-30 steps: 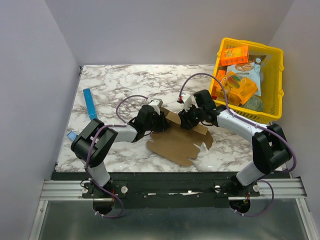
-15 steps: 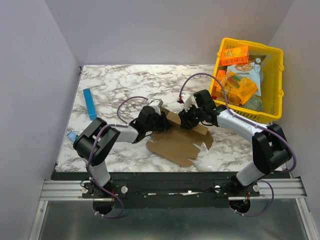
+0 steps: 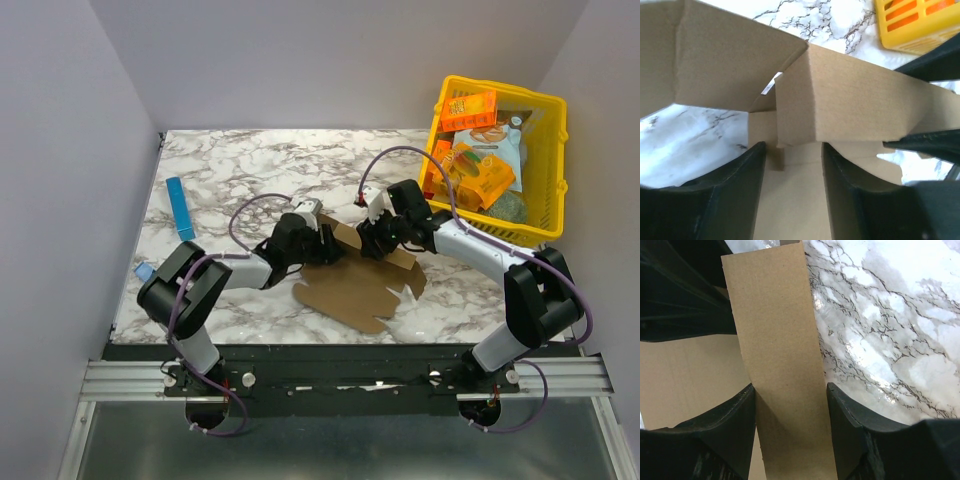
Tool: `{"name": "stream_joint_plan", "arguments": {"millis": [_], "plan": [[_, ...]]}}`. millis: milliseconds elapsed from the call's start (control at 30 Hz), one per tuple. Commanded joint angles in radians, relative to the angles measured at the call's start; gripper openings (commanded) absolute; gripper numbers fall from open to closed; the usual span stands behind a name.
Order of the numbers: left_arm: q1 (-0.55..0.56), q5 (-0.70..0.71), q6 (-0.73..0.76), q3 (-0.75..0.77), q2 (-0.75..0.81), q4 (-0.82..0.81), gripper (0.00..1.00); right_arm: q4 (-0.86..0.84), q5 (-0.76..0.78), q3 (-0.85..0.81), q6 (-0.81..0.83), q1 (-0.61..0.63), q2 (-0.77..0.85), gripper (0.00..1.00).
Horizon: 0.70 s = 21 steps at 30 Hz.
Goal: Fold the paper box
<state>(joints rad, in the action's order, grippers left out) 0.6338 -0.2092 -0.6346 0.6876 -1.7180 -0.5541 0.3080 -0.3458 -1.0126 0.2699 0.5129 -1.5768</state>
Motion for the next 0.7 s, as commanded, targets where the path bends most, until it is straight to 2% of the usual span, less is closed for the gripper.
{"name": "stream_joint_plan", "arguments": {"millis": [0, 67, 167, 267, 367, 533, 667], "plan": [[-0.045, 0.033, 0.059, 0.0, 0.133, 0.153, 0.74, 0.029, 0.016, 0.031, -0.005, 0.001, -0.003, 0.49], [-0.08, 0.036, 0.075, -0.023, 0.19, 0.183, 0.85, 0.028, 0.014, 0.031, -0.005, 0.003, -0.005, 0.49], [-0.121, 0.033, 0.098, -0.062, 0.265, 0.247, 0.92, 0.029, 0.014, 0.029, -0.003, 0.003, -0.006, 0.49], [-0.163, 0.047, 0.104, -0.088, 0.343, 0.299, 0.95, 0.029, 0.011, 0.029, -0.001, 0.003, -0.011, 0.49], [-0.18, 0.08, 0.147, -0.05, 0.383, 0.348, 0.98, 0.028, 0.011, 0.031, 0.002, 0.001, -0.011, 0.49], [-0.235, 0.054, 0.177, 0.136, 0.315, 0.373, 0.98, 0.029, 0.008, 0.032, 0.003, 0.003, -0.011, 0.49], [-0.275, 0.004, 0.181, 0.292, 0.175, 0.364, 0.98, 0.028, 0.011, 0.034, 0.003, 0.003, -0.008, 0.49]]}}
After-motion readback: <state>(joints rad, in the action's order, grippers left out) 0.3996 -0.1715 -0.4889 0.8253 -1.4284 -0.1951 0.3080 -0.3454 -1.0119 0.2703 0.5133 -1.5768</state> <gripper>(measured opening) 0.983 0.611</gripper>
